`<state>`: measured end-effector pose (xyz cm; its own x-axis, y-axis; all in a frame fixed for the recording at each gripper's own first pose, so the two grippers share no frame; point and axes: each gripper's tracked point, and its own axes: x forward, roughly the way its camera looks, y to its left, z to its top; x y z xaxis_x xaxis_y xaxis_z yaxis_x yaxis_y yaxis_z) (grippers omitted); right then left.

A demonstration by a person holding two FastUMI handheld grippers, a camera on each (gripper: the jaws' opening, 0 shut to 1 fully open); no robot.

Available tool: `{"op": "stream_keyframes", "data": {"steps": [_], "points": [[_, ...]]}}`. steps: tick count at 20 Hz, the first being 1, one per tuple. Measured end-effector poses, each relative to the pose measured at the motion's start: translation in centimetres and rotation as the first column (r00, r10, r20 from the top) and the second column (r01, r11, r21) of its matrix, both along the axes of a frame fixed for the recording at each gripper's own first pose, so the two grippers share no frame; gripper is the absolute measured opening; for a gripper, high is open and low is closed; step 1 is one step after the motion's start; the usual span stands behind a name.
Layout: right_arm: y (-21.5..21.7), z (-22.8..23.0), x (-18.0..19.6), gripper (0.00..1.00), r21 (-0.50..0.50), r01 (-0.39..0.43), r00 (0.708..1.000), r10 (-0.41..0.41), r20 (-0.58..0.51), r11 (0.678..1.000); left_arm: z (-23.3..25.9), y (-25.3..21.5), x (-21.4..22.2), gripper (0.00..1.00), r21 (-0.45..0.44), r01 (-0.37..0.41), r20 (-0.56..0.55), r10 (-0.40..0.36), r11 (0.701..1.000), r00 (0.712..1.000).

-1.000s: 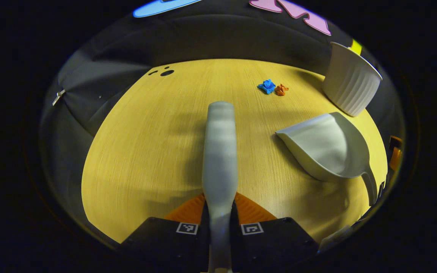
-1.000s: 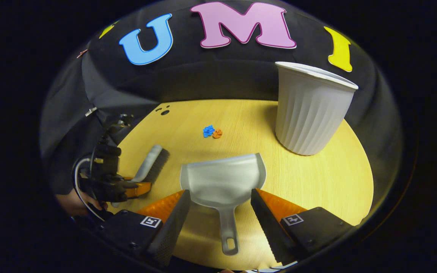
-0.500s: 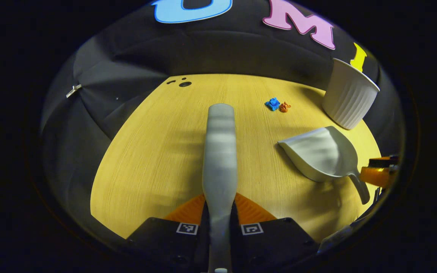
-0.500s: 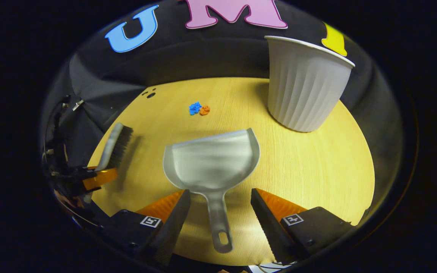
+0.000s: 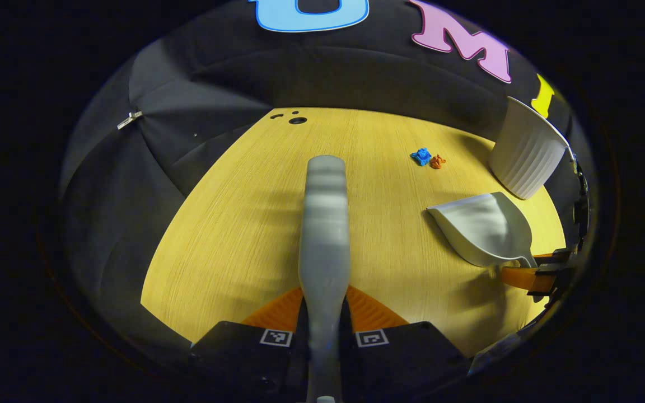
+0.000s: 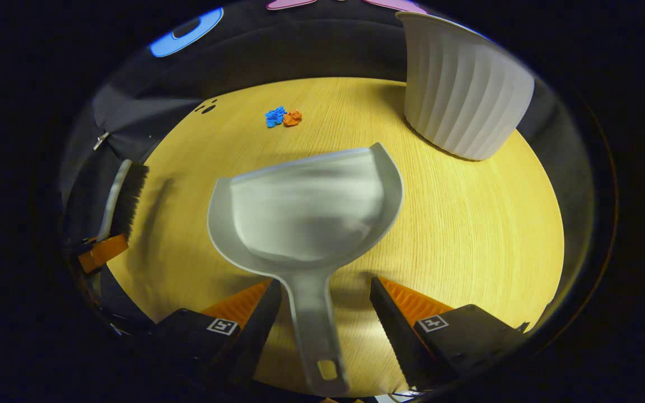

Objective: Pick up the small broom and dustpan from the desktop, sweep the trash into the dustpan with the broom, and then empty the trash into the garbage bin.

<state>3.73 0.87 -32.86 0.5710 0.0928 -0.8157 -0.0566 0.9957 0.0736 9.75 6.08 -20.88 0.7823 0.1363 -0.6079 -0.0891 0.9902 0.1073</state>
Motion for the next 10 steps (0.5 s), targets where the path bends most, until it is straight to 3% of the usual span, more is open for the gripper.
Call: {"op": "stream_keyframes", "data": {"steps": [4,8,10], "points": [[0.2,-0.6,0.8,0.99,-0.018,-0.014,1.0,0.014,-0.002,1.0,-0.3,0.1,0.0,0.27,-0.009,-0.019,-0.012,0.019,1.0,1.0],[0.0,-1.0,0.9,0.92,-0.083,-0.049,0.999,0.048,-0.011,0.995,-0.5,-0.7,0.6,0.27,-0.028,-0.025,-0.018,0.025,0.999,1.0],[0.1,-1.2,1.1,0.78,-0.085,-0.064,0.998,0.063,-0.012,0.994,-0.5,-1.3,1.0,0.25,-0.03,-0.018,-0.019,0.017,0.999,1.0]]}}
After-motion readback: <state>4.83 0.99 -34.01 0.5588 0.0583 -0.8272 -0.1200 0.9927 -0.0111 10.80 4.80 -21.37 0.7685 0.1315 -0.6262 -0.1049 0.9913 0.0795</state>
